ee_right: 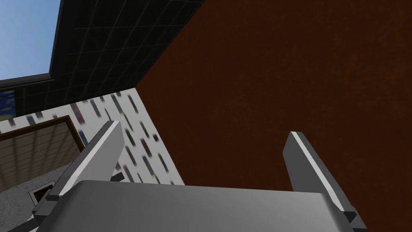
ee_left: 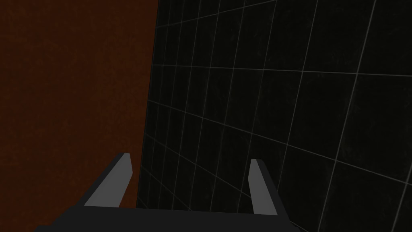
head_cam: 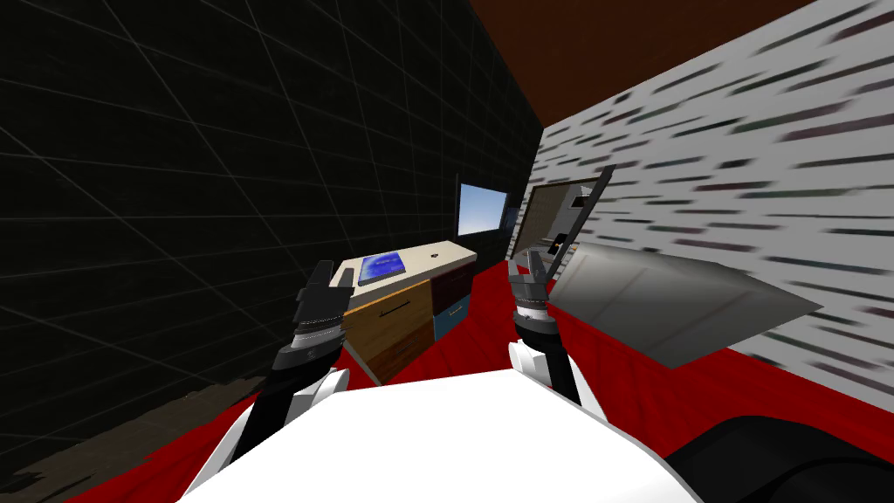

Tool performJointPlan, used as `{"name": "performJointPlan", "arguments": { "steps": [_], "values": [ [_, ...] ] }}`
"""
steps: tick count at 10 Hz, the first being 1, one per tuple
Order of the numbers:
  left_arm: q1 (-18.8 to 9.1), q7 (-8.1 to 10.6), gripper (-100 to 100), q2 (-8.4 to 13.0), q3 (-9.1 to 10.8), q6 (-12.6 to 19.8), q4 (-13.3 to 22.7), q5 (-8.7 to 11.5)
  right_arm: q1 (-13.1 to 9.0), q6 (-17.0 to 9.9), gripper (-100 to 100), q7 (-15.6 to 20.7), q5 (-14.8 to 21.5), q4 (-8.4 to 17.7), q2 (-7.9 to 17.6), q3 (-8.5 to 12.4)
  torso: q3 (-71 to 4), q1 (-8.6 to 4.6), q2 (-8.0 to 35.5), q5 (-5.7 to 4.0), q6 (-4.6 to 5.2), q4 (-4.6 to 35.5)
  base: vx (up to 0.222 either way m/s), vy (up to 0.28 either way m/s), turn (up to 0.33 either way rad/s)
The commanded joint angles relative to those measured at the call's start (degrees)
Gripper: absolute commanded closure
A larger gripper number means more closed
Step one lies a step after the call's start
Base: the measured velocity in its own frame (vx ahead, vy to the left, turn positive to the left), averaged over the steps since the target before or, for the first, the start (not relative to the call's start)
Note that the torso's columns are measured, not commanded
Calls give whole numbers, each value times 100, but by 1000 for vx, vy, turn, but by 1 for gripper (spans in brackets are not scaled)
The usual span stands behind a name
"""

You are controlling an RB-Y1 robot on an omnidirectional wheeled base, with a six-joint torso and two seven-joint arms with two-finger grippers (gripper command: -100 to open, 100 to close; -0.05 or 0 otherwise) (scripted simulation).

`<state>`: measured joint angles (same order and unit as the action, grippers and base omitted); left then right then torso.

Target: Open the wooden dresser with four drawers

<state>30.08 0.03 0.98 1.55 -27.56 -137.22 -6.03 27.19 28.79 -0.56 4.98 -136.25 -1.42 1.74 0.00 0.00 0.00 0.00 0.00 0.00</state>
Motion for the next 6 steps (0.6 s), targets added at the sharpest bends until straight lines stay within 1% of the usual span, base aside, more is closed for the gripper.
{"name": "performJointPlan", "arguments": {
  "steps": [1, 3, 6],
  "values": [
    [0, 0, 0, 0, 0, 0, 0, 0, 0, 0, 0, 0, 0, 0, 0, 0, -467, 0, 232, 0, 0, 235, 0, 0, 0],
    [0, 0, 0, 0, 0, 0, -1, 0, 0, 0, 0, 0, 0, -1, 0, 0, -2014, 0, 1003, 0, 0, 1006, 0, 0, 0],
    [0, 0, 0, 0, 0, 0, -1, 0, 0, 0, 0, 0, 0, -1, 0, 0, -4536, 0, 2269, 0, 0, 2268, 0, 0, 0]
  ]
}}
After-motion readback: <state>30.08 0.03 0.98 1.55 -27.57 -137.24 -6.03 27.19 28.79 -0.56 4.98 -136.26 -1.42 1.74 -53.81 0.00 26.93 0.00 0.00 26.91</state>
